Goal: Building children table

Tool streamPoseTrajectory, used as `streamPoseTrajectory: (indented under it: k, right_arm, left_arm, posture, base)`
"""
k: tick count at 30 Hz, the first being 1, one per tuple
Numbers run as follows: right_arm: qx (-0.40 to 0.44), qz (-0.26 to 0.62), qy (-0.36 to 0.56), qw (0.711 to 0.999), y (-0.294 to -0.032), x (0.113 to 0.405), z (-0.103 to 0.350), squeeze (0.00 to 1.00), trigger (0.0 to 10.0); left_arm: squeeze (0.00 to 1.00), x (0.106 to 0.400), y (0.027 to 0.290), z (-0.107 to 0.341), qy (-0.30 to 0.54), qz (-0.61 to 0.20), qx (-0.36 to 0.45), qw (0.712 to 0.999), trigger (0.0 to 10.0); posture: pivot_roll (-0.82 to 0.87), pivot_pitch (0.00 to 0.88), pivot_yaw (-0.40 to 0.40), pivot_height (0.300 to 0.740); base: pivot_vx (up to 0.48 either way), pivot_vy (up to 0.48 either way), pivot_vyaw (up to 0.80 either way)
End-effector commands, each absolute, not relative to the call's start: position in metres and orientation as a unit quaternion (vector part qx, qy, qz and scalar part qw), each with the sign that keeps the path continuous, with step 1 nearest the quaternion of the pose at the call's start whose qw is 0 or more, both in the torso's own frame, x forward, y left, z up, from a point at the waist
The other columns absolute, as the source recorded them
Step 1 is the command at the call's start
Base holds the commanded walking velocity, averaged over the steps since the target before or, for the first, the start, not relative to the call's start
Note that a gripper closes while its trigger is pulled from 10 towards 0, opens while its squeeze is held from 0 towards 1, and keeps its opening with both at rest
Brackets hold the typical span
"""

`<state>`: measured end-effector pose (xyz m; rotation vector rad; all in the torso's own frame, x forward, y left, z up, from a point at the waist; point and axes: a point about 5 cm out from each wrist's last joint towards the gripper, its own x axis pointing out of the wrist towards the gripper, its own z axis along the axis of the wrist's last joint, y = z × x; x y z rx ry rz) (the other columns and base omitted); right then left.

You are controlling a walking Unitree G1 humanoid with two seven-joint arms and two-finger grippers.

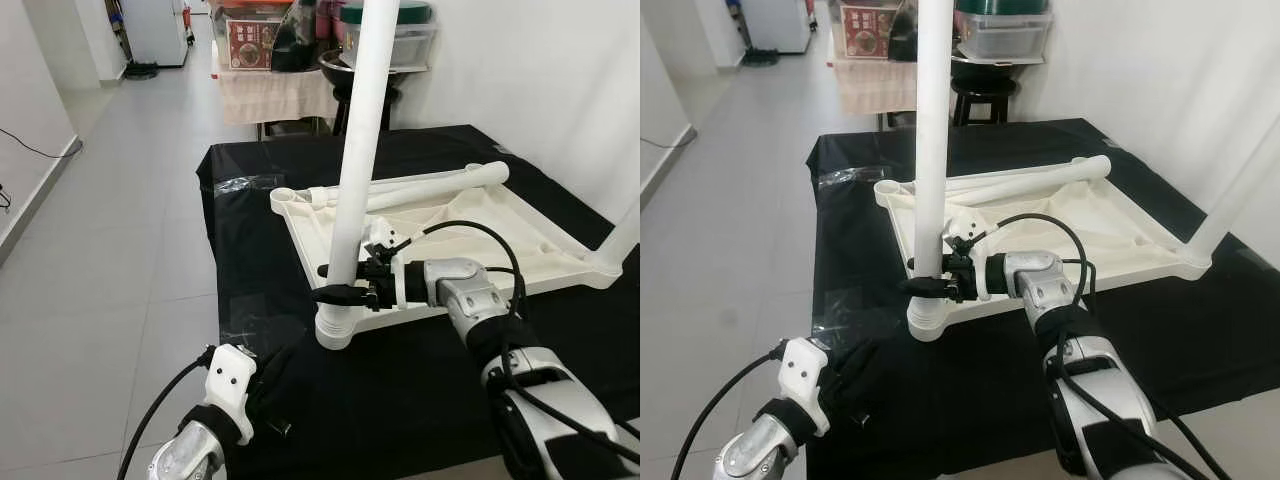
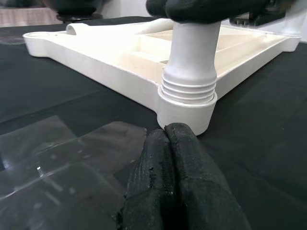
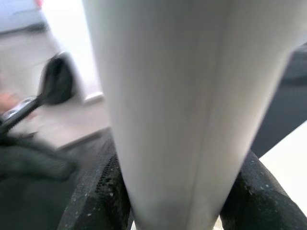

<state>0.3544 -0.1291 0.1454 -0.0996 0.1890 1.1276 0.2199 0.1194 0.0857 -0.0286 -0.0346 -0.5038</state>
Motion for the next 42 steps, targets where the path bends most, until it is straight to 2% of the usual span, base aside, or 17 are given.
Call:
streamPoseTrajectory:
  k: [1,2,3,4,5,7,8,14,15,16,17,25,26,27,28,33,42]
  right_arm:
    - [-0.027,0.363,0.143,0.920,-0.130,0.344,0.104,0.00,0.0]
    - [-0.027,0.363,0.143,0.920,-0.130,0.344,0.104,0.00,0.0]
    - [0.001,0.298,0.170,0.939,-0.118,0.320,0.083,0.00,0.0]
    - [0.001,0.298,0.170,0.939,-0.118,0.320,0.083,0.00,0.0]
    - [0.023,0.254,0.189,0.948,-0.113,0.301,0.074,0.00,0.0]
    - [0.023,0.254,0.189,0.948,-0.113,0.301,0.074,0.00,0.0]
    - [0.006,0.259,0.169,0.951,-0.104,0.293,0.078,0.00,0.0]
    - [-0.033,0.305,0.139,0.942,-0.099,0.306,0.090,0.00,0.0]
    - [-0.045,0.321,0.143,0.935,-0.098,0.310,0.091,0.00,1.0]
    - [-0.045,0.321,0.143,0.935,-0.098,0.310,0.091,0.00,1.0]
    - [-0.035,0.383,0.145,0.911,-0.089,0.316,0.094,1.00,10.0]
    - [-0.046,0.489,0.085,0.867,-0.083,0.330,0.118,1.00,10.0]
    - [-0.058,0.511,0.085,0.854,-0.086,0.331,0.123,0.00,10.0]
    - [-0.058,0.511,0.085,0.854,-0.086,0.331,0.123,0.00,10.0]
    - [-0.064,0.539,0.090,0.835,-0.090,0.332,0.128,0.00,10.0]
    - [-0.056,0.587,0.085,0.803,-0.099,0.346,0.149,0.00,10.0]
    - [-0.047,0.604,0.079,0.791,-0.102,0.355,0.163,0.00,10.0]
  left_arm:
    - [0.00,0.216,0.121,0.086,-0.017,-0.246,-0.018,0.969,10.0]
    - [0.00,0.216,0.121,0.086,-0.017,-0.246,-0.018,0.969,10.0]
    - [0.00,0.215,0.122,0.086,-0.016,-0.246,-0.020,0.969,10.0]
    - [0.00,0.215,0.122,0.086,-0.016,-0.246,-0.020,0.969,10.0]
    - [0.00,0.215,0.123,0.086,-0.016,-0.245,-0.020,0.969,10.0]
    - [0.00,0.215,0.123,0.086,-0.016,-0.245,-0.020,0.969,10.0]
    - [0.00,0.215,0.125,0.086,-0.014,-0.245,-0.021,0.969,10.0]
    - [0.00,0.215,0.126,0.084,-0.010,-0.249,-0.028,0.968,10.0]
    - [0.00,0.216,0.125,0.084,-0.009,-0.248,-0.028,0.968,10.0]
    - [0.00,0.216,0.125,0.084,-0.009,-0.248,-0.028,0.968,10.0]
    - [0.00,0.217,0.125,0.083,-0.011,-0.237,-0.028,0.971,10.0]
    - [0.00,0.220,0.124,0.081,-0.010,-0.234,-0.033,0.972,10.0]
    - [0.00,0.221,0.123,0.081,-0.010,-0.235,-0.033,0.971,10.0]
    - [0.00,0.221,0.123,0.081,-0.010,-0.235,-0.033,0.971,10.0]
    - [0.00,0.221,0.122,0.080,-0.010,-0.235,-0.033,0.971,10.0]
    - [0.00,0.222,0.121,0.080,-0.011,-0.238,-0.033,0.971,10.0]
    - [0.00,0.222,0.120,0.082,-0.013,-0.239,-0.034,0.970,10.0]
  posture:
    - [0.01,0.000,-0.070,0.740]
    - [0.01,0.000,-0.070,0.740]
    - [0.00,0.000,-0.063,0.740]
    - [0.00,0.000,-0.063,0.740]
    - [-0.01,0.000,-0.054,0.740]
    - [-0.01,0.000,-0.054,0.740]
    - [-0.04,0.000,-0.022,0.740]
    - [-0.03,0.000,-0.037,0.740]
    - [-0.01,0.000,-0.046,0.740]
    - [-0.01,0.000,-0.046,0.740]
    - [0.00,0.000,-0.055,0.740]
    - [0.01,0.000,-0.063,0.740]
    - [0.02,0.000,-0.068,0.740]
    - [0.02,0.000,-0.068,0.740]
    - [0.02,0.000,-0.070,0.740]
    - [0.03,0.000,-0.071,0.740]
    - [0.04,0.000,-0.067,0.740]
  base:
    - [0.000,0.000,0.00]
    - [0.000,0.000,0.00]
    - [0.000,0.000,0.00]
    - [0.000,0.000,0.00]
    - [0.000,0.000,0.00]
    - [0.000,0.000,0.00]
    - [0.000,0.000,0.00]
    - [0.000,0.000,0.00]
    - [0.000,0.000,0.00]
    - [0.000,0.000,0.00]
    - [0.000,0.000,0.00]
    - [0.000,0.000,0.00]
    - [0.000,0.000,0.00]
    - [0.000,0.000,0.00]
    - [0.000,0.000,0.00]
    - [0.000,0.000,0.00]
    - [0.000,0.000,0.00]
